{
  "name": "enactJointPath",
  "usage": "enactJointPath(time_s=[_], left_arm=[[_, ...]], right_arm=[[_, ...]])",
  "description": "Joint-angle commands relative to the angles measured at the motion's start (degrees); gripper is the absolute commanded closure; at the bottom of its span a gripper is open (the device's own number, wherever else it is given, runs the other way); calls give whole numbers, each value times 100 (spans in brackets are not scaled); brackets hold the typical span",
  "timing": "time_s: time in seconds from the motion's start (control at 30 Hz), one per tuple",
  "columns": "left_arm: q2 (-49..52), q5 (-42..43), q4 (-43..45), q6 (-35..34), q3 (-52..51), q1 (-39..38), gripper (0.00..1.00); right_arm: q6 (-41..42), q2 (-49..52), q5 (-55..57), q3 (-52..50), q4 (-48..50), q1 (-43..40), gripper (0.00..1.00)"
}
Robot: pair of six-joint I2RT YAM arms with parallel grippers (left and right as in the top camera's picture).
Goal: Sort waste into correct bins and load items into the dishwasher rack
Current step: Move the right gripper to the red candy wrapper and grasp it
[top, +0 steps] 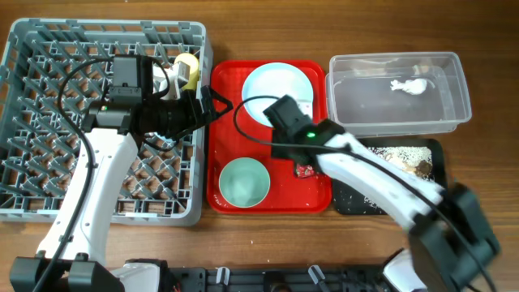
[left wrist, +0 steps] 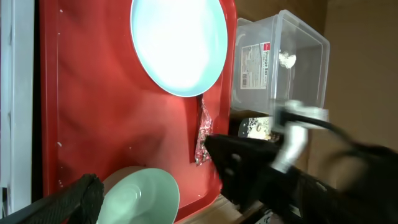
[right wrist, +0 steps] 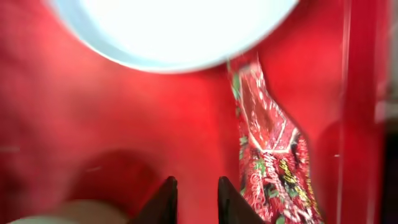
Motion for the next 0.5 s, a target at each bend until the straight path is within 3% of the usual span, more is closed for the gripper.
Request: enactJointPath(time_s=[0.0,0.13,0.47], left_arm=[[-85,4,15,-33,57,20,0],[-85,4,13,-33,57,20,0],[-85,2,13,-33,57,20,0]], right_arm=[[-203,-560,-26,-7,-254,-26,44],[-203,-396,-26,-160,-433,-24,45],[-232,1110,894,-442,243,-24,43]])
